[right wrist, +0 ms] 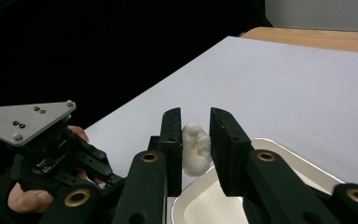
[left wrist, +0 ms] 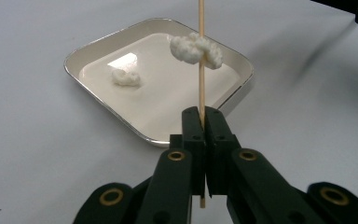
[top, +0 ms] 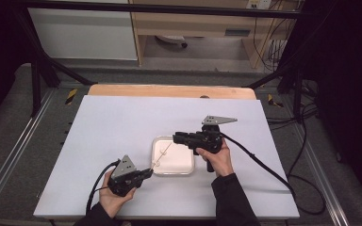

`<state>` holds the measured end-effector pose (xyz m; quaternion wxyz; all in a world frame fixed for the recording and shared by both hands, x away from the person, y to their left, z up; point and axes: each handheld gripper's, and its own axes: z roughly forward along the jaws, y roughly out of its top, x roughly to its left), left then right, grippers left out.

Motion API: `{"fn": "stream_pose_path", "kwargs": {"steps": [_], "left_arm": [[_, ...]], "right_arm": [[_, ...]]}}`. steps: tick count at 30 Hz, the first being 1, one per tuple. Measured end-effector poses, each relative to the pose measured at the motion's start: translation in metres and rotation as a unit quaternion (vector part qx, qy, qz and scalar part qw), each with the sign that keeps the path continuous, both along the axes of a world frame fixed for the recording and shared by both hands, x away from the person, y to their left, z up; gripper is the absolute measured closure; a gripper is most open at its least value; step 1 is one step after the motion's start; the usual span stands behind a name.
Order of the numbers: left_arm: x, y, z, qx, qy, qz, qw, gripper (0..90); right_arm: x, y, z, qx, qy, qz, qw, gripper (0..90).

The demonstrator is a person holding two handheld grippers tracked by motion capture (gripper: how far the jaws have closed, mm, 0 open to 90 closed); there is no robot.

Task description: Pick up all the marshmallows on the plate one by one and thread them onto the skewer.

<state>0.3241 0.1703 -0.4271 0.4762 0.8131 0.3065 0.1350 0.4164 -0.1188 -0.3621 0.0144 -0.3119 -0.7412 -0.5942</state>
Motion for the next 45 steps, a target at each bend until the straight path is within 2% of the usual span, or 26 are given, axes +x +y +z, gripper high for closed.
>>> {"fn": "stream_pose_path", "kwargs": {"steps": [12, 20, 24, 25, 32, 33, 45], "left_arm": [[-0.001, -0.001, 0.0, 0.0, -0.001, 0.001, 1.0, 88.4], [-0.002, -0.001, 0.0, -0.002, -0.004, -0.001, 1.0, 88.5], [-0.002, 0.0, 0.0, -0.003, -0.006, 0.0, 1.0, 88.5], [-0.003, 0.0, 0.0, -0.003, 0.0, 0.001, 1.0, 88.5], [-0.002, 0.0, 0.0, -0.003, -0.008, -0.001, 1.0, 88.6], [-0.003, 0.0, 0.0, -0.003, -0.003, 0.0, 1.0, 88.6], [-0.005, -0.001, -0.001, -0.005, -0.005, 0.001, 1.0, 88.7]], "right_arm": [[0.004, 0.003, -0.003, 0.01, 0.015, 0.011, 0.9998, 75.7], [0.004, 0.007, -0.009, 0.007, 0.023, 0.017, 0.9996, 75.6], [0.004, 0.008, -0.011, 0.011, 0.031, 0.021, 0.9992, 75.7], [0.004, 0.009, -0.011, 0.013, 0.033, 0.023, 0.9991, 75.8], [0.002, 0.011, -0.013, 0.024, 0.039, 0.027, 0.9986, 76.8], [0.002, 0.011, -0.013, 0.024, 0.039, 0.027, 0.9986, 77.0], [-0.003, 0.016, -0.017, 0.038, 0.037, 0.027, 0.9982, 77.6]]}}
